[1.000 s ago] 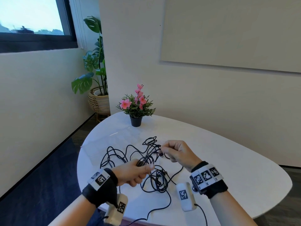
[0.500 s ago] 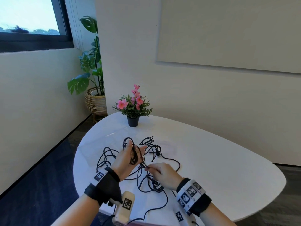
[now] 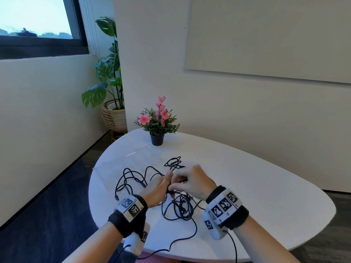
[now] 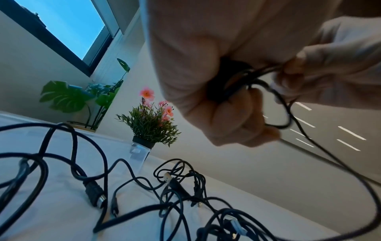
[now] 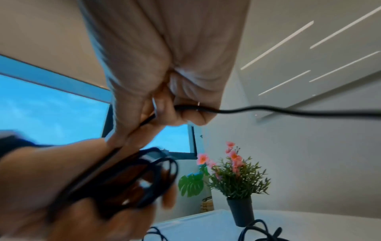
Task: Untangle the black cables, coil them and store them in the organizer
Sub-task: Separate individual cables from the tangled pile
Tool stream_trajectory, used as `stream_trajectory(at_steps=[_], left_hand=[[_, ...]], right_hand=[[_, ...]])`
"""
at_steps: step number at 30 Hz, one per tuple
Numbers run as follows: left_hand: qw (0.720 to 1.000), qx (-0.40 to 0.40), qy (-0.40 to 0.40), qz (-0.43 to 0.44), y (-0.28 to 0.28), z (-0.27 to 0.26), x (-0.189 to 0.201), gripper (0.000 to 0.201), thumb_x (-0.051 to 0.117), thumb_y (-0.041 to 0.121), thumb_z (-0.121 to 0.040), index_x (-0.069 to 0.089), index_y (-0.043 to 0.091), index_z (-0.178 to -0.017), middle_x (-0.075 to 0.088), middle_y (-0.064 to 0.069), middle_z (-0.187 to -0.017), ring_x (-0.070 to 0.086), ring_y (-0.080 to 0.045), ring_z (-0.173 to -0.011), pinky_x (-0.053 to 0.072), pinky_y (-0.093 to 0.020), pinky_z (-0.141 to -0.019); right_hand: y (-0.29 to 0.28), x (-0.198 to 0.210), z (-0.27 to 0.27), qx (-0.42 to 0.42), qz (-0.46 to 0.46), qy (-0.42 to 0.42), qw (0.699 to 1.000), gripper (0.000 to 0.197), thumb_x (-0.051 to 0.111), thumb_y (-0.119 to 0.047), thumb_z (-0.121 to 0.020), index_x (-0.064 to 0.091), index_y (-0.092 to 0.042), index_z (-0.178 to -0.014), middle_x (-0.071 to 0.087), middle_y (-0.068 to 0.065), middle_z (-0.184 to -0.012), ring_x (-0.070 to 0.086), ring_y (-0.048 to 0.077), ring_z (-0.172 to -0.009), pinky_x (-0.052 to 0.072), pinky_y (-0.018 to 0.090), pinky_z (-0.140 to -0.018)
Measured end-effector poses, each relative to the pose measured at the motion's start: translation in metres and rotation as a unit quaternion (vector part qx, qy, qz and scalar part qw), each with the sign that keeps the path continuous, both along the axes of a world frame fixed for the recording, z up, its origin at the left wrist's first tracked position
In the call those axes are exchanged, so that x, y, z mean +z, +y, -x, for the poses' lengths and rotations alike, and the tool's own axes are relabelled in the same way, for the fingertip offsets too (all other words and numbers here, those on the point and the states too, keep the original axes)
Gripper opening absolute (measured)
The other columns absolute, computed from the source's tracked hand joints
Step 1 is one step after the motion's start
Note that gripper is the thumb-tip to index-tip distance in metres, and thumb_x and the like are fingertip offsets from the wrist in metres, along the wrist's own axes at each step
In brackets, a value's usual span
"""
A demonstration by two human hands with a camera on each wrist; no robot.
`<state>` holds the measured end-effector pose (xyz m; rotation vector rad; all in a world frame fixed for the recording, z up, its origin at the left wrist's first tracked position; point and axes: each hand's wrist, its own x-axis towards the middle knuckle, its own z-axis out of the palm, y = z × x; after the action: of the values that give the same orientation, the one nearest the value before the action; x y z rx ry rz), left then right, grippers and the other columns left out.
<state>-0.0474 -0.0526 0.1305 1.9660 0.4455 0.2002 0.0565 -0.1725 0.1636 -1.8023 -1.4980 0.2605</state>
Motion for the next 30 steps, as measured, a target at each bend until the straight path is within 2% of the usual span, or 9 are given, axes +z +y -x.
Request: stream_trajectory(at_steps=[3, 8, 12, 16, 20, 23, 25, 27, 30], left_hand=[[0.991, -0.064, 0.038, 0.115, -0.001, 0.005, 0.001, 0.072, 0.013, 0.062, -0.095, 0.066, 0.014, -0.091, 0.059, -0.004, -0.064, 0.036, -0.009, -0.042, 0.023, -0.018, -0.04], [0.96, -0.151, -0.025, 0.235, 0.002, 0.006, 0.006, 0.04, 0.062, 0.038, -0.085, 0.055, 0.001, -0.098, 0.036, 0.003, -0.06, 0.03, -0.009, -0.049, 0.026, -0.018, -0.046], [0.934, -0.08, -0.084, 0.339, 0.006, 0.005, 0.003, 0.029, 0.052, 0.037, -0.089, 0.053, 0.008, -0.09, 0.043, -0.001, -0.066, 0.046, -0.014, -0.059, 0.042, -0.023, -0.057], [0.894, 0.054, -0.153, 0.418, 0.006, -0.001, 0.0, 0.034, 0.039, 0.033, -0.098, 0.058, 0.006, -0.091, 0.064, -0.013, -0.095, 0.062, -0.019, -0.096, 0.049, -0.031, -0.081], [0.856, 0.158, -0.196, 0.452, 0.018, -0.01, -0.002, 0.053, 0.027, 0.038, -0.101, 0.047, -0.004, -0.126, 0.053, -0.013, -0.134, 0.046, -0.022, -0.128, 0.038, -0.038, -0.103], [0.864, 0.135, -0.181, 0.45, 0.019, -0.01, -0.004, 0.061, 0.02, 0.045, -0.101, 0.049, -0.001, -0.128, 0.062, -0.011, -0.123, 0.057, -0.019, -0.116, 0.045, -0.037, -0.094], [0.86, 0.17, -0.177, 0.448, 0.015, -0.011, -0.003, 0.052, 0.028, 0.046, -0.1, 0.056, 0.002, -0.102, 0.068, -0.006, -0.085, 0.066, -0.016, -0.082, 0.054, -0.033, -0.07], [0.881, 0.222, -0.17, 0.381, 0.012, -0.013, -0.002, 0.04, 0.039, 0.046, -0.098, 0.048, 0.011, -0.081, 0.049, -0.001, -0.066, 0.045, -0.009, -0.049, 0.04, -0.021, -0.042], [0.949, 0.208, -0.134, 0.195, 0.014, -0.015, -0.006, 0.031, 0.042, 0.044, -0.096, 0.043, 0.014, -0.086, 0.044, -0.001, -0.07, 0.031, -0.007, -0.044, 0.025, -0.019, -0.038]], right_hand=[[-0.001, 0.003, -0.019, -0.041, -0.043, 0.067, 0.996, 0.016, 0.084, -0.019, -0.067, 0.069, -0.014, -0.065, 0.067, -0.001, -0.063, 0.058, 0.004, -0.06, 0.05, 0.024, -0.061], [-0.004, -0.009, -0.028, -0.016, -0.088, 0.219, 0.972, 0.005, 0.074, -0.008, -0.077, 0.073, -0.011, -0.073, 0.063, -0.006, -0.057, 0.052, 0.004, -0.054, 0.041, 0.016, -0.056], [-0.007, -0.027, -0.027, -0.045, -0.051, 0.226, 0.972, 0.016, 0.059, -0.013, -0.091, 0.073, -0.017, -0.084, 0.056, -0.01, -0.05, 0.044, 0.004, -0.049, 0.038, 0.02, -0.051], [-0.007, -0.047, -0.018, -0.063, 0.018, 0.215, 0.974, 0.025, 0.044, -0.018, -0.1, 0.067, -0.025, -0.109, 0.052, -0.01, -0.055, 0.042, 0.009, -0.045, 0.037, 0.021, -0.045], [-0.009, -0.063, 0.0, -0.075, 0.114, 0.142, 0.98, 0.033, 0.036, -0.021, -0.102, 0.055, -0.023, -0.129, 0.048, -0.003, -0.062, 0.042, 0.004, -0.049, 0.034, 0.017, -0.053], [-0.009, -0.066, 0.014, -0.043, 0.164, 0.063, 0.983, 0.037, 0.035, -0.025, -0.102, 0.048, -0.027, -0.137, 0.049, -0.001, -0.065, 0.041, 0.01, -0.055, 0.033, 0.023, -0.056], [-0.007, -0.056, 0.027, -0.005, 0.184, 0.032, 0.982, 0.037, 0.035, -0.025, -0.102, 0.046, -0.025, -0.138, 0.05, -0.007, -0.07, 0.041, 0.0, -0.057, 0.033, 0.016, -0.057], [-0.007, -0.044, 0.037, 0.035, 0.197, -0.006, 0.98, 0.033, 0.036, -0.025, -0.102, 0.052, -0.016, -0.13, 0.055, 0.0, -0.08, 0.047, 0.009, -0.066, 0.035, 0.024, -0.061], [-0.005, -0.031, 0.041, 0.057, 0.192, -0.089, 0.976, 0.025, 0.04, -0.024, -0.1, 0.059, -0.007, -0.1, 0.059, 0.013, -0.082, 0.049, 0.024, -0.073, 0.041, 0.033, -0.068]])
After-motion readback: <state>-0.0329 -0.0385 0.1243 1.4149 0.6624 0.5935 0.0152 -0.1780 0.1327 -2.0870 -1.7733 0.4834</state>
